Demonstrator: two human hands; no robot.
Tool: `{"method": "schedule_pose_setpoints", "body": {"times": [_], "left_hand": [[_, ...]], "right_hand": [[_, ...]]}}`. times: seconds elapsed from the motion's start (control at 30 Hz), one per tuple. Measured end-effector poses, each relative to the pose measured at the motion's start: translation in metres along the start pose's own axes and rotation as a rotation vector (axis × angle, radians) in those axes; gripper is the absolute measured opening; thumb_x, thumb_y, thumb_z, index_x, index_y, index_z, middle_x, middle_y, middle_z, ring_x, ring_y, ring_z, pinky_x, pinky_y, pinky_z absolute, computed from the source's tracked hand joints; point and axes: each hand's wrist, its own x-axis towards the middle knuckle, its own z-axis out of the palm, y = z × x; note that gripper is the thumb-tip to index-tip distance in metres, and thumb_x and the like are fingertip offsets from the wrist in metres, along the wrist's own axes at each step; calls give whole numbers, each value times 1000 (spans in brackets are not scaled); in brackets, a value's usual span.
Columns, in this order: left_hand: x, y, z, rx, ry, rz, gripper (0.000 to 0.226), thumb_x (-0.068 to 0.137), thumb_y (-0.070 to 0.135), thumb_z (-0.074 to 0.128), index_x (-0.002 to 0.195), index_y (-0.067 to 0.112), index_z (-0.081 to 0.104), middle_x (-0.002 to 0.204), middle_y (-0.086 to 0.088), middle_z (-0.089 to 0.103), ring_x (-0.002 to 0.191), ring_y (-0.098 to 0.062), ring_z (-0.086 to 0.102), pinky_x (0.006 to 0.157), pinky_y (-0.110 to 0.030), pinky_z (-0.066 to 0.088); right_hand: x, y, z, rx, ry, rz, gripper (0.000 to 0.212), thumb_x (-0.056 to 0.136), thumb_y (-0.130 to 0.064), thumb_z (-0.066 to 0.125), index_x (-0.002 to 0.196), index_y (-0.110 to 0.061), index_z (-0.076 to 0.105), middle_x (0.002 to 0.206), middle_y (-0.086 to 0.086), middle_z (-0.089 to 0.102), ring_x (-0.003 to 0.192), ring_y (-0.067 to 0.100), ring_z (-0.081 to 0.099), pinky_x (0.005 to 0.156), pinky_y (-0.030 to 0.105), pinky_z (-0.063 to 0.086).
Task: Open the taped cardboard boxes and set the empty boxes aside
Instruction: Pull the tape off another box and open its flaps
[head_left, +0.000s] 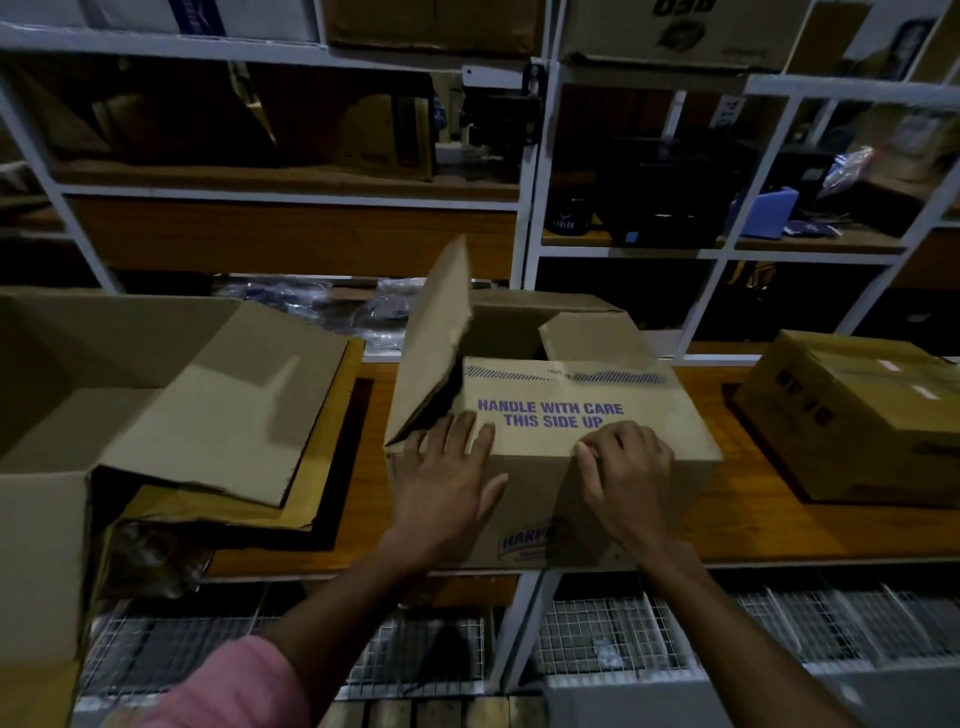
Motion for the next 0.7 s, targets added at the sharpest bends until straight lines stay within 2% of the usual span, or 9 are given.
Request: {"method": "schedule_pose_setpoints", "body": {"times": [0.07,0.17,0.27,0.3,0.37,0.4,0.47,0.6,0.7], "left_hand": [[2,2,0,1,9,12,58,98,60,32,139,23,49,140,-10,54,124,-32,51,99,-54,41],[8,7,-5,1,29,34,51,100,55,30,130,22,57,122,-10,62,107,-29,58,87,-46,47],[20,8,-19,18,-16,33,52,102,53,19,126,23,56,123,-6,60,109,-25,59,91,-44,44],[24,6,-23,48,-51,29,55,102,53,14,124,24,56,123,-4,58,113,-23,58,99,-48,40],[34,-1,-31,143,-59,28,58,102,54,11,118,25,60,120,0,59,119,-19,56,114,-69,18],[38,-8,-35,174,-63,13,57,103,54,13,118,26,61,122,1,60,125,-18,53,112,-78,6],[46,-23,-38,154,-124,-60,52,103,56,21,125,27,59,137,0,57,142,-23,39,107,-85,-1],[50,-41,-30,-51,-179,-210,47,100,59,32,131,29,51,155,0,39,151,-28,18,109,-81,12],[51,-44,-25,-167,-161,-288,52,97,58,40,138,28,47,157,-1,35,148,-25,18,107,-70,27]], "right_hand": [[17,-10,-1,20,-115,-7,22,98,-35,54,100,-17,67,101,4,61,96,22,56,82,42,46],[48,-28,3,9,-260,-31,22,98,-35,54,108,-20,67,110,3,61,103,21,53,88,40,45],[71,-44,18,7,-365,-53,29,100,-40,47,118,-23,63,123,3,57,114,23,48,97,42,41],[74,-46,23,13,-389,-44,31,101,-42,45,122,-25,60,128,3,55,118,23,46,100,43,38],[74,-47,30,31,-404,-12,36,101,-46,38,130,-30,53,137,0,51,126,21,41,107,44,31],[73,-46,32,33,-399,-2,38,101,-47,35,132,-31,51,140,-1,49,129,20,39,110,44,28],[73,-44,32,20,-390,1,41,101,-49,33,134,-32,49,143,-3,47,132,19,38,113,45,25],[73,-43,33,-5,-385,14,43,100,-51,33,134,-32,51,144,-4,48,133,18,38,114,45,25],[75,-45,33,5,-378,25,44,99,-51,35,136,-31,51,144,-4,48,132,17,39,115,45,24]]}}
